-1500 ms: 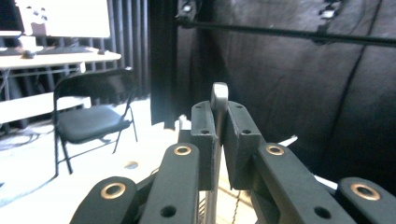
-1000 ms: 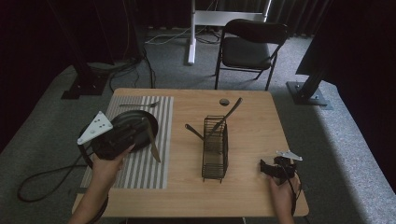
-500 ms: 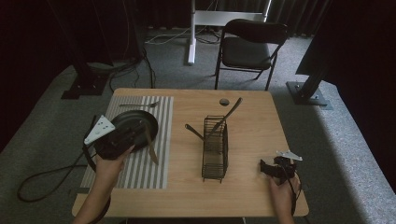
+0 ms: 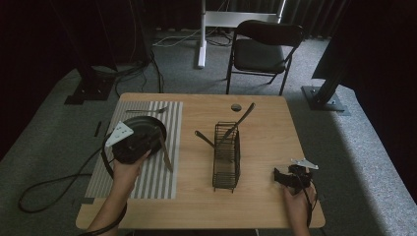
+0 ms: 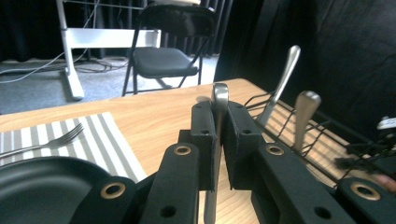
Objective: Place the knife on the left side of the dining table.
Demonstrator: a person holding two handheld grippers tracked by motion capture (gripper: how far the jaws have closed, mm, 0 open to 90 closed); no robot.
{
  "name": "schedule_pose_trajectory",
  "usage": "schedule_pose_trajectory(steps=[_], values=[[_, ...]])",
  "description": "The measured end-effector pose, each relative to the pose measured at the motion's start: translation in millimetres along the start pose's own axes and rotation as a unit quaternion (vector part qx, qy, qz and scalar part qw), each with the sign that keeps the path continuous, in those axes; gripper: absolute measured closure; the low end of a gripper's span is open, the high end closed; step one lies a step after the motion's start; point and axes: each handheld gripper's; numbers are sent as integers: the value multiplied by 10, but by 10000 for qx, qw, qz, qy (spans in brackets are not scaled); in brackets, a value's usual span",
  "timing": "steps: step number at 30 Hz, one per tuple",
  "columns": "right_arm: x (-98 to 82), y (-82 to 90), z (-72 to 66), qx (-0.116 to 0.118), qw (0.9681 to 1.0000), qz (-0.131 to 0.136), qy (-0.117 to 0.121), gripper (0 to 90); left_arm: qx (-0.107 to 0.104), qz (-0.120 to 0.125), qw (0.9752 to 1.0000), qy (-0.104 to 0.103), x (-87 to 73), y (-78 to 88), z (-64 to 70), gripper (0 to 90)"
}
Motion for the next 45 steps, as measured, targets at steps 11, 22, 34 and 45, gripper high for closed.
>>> schedule_pose_trajectory(steps=[11, 22, 34, 45], values=[[0, 0, 0, -1, 10000, -2, 4, 116, 112, -13, 9997, 218, -114, 52, -74, 838], [0, 0, 0, -1, 10000, -2, 5, 116, -9, -184, 9987, 474, -269, 392, -206, 834], [0, 0, 0, -5, 10000, -2, 5, 116, -64, -336, 9980, 541, -356, 596, -355, 768], [1, -1, 1, -12, 10000, -3, -4, 116, 112, -558, 9958, 715, -422, 715, -512, 766]])
Point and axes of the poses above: each handheld gripper's, and its own axes: y roughly backward along the jaws, x roughly out of its top, z roughly to its right, and after that the axes turned 9 degrees about -z, right-handed
